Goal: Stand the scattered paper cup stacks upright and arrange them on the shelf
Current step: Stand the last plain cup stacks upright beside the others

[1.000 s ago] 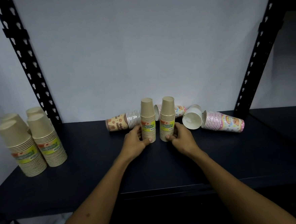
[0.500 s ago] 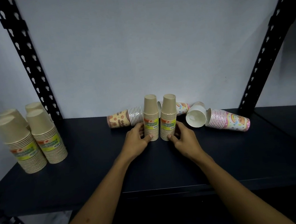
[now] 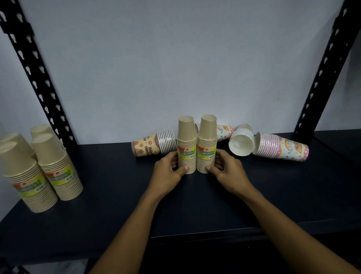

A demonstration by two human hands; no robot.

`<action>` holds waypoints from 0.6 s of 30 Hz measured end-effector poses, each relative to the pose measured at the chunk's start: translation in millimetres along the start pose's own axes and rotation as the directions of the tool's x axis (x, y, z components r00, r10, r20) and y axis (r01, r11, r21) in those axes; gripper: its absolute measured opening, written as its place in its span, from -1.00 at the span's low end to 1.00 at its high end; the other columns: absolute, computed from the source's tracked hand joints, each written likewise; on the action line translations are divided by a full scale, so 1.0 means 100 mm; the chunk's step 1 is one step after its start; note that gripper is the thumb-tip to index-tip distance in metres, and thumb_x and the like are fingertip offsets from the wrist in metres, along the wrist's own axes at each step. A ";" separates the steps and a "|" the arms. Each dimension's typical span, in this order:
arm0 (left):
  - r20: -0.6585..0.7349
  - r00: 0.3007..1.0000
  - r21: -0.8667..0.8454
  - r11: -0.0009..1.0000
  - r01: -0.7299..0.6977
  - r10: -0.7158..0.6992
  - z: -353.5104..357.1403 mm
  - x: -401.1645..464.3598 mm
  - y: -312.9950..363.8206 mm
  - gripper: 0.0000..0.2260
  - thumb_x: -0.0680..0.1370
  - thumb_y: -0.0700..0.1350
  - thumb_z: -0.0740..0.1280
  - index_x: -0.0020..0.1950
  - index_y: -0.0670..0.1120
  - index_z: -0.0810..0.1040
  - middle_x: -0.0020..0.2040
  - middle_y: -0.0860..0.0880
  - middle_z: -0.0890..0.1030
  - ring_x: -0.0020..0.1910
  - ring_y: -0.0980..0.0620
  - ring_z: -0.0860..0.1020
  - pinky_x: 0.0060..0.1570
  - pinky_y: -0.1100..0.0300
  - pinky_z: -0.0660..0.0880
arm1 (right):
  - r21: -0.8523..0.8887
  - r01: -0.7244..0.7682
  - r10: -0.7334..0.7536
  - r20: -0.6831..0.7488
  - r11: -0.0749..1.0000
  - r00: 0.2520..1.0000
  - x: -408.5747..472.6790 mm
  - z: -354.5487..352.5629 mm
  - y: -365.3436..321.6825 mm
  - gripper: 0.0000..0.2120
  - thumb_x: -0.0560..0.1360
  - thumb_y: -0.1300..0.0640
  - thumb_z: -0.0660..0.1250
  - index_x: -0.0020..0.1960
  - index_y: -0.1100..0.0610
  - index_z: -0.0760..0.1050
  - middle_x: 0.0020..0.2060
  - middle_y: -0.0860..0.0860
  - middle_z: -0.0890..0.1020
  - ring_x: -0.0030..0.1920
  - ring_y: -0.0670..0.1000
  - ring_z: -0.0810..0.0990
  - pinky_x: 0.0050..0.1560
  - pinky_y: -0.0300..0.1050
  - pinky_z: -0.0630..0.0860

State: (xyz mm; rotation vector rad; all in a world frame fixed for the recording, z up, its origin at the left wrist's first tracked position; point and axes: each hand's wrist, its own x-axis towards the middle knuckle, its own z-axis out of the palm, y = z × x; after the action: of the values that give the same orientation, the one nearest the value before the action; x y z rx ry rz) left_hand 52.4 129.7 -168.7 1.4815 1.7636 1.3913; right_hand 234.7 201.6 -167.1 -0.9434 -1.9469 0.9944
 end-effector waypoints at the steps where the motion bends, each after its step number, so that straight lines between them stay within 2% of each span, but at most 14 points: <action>1: -0.001 1.000 -0.001 1.000 0.002 -0.002 0.00 -0.01 0.00 -0.50 0.46 -0.19 0.46 0.37 -0.12 0.43 0.25 -0.03 0.57 0.19 0.14 0.52 0.25 0.24 0.43 | 0.000 -0.001 0.001 0.004 1.000 1.000 0.00 0.00 0.00 -0.48 0.47 0.27 0.41 0.39 0.15 0.37 0.22 0.01 0.59 0.21 -0.10 0.55 0.25 -0.19 0.49; 8: -0.021 0.999 -0.022 0.999 0.034 -0.035 -0.08 -0.16 0.04 -0.51 0.47 -0.21 0.44 0.38 -0.13 0.42 0.25 -0.04 0.57 0.18 0.13 0.53 0.20 0.27 0.46 | 0.014 0.004 -0.005 0.065 1.000 0.998 -0.05 0.02 -0.07 -0.50 0.46 0.27 0.43 0.36 0.14 0.39 0.15 -0.05 0.59 0.13 -0.18 0.57 0.09 -0.42 0.48; 10: -0.027 0.998 -0.034 0.998 0.051 -0.052 -0.12 -0.24 0.05 -0.51 0.47 -0.22 0.44 0.38 -0.13 0.42 0.25 -0.04 0.57 0.18 0.13 0.52 0.19 0.28 0.46 | 0.041 -0.004 0.000 0.102 0.999 0.995 -0.05 0.01 -0.10 -0.51 0.43 0.29 0.45 0.32 0.15 0.42 0.15 -0.03 0.61 0.11 -0.19 0.59 0.10 -0.39 0.51; 14: -0.058 0.996 -0.046 0.997 0.064 -0.066 -0.23 -0.40 0.04 -0.51 0.46 -0.21 0.46 0.36 -0.13 0.44 0.23 -0.04 0.58 0.15 0.13 0.54 0.15 0.31 0.47 | 0.072 -0.014 0.003 0.153 0.997 0.988 -0.08 0.06 -0.13 -0.53 0.40 0.31 0.47 0.26 0.13 0.46 0.13 -0.02 0.63 0.15 -0.12 0.60 0.21 -0.18 0.52; 18: -0.105 0.989 -0.064 0.993 0.095 -0.102 -0.37 -0.57 0.03 -0.51 0.46 -0.23 0.46 0.36 -0.14 0.43 0.22 -0.02 0.58 0.13 0.14 0.54 0.15 0.31 0.46 | 0.098 0.000 -0.017 0.174 0.995 0.985 -0.14 0.24 -0.22 -0.52 0.39 0.32 0.48 0.27 0.17 0.47 0.13 0.00 0.64 0.15 -0.10 0.61 0.20 -0.20 0.53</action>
State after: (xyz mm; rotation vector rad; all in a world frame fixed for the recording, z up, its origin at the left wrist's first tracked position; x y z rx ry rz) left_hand 41.3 62.4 -166.2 1.2926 1.8180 1.4841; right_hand 214.8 173.3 -162.1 -0.8152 -2.0227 1.1912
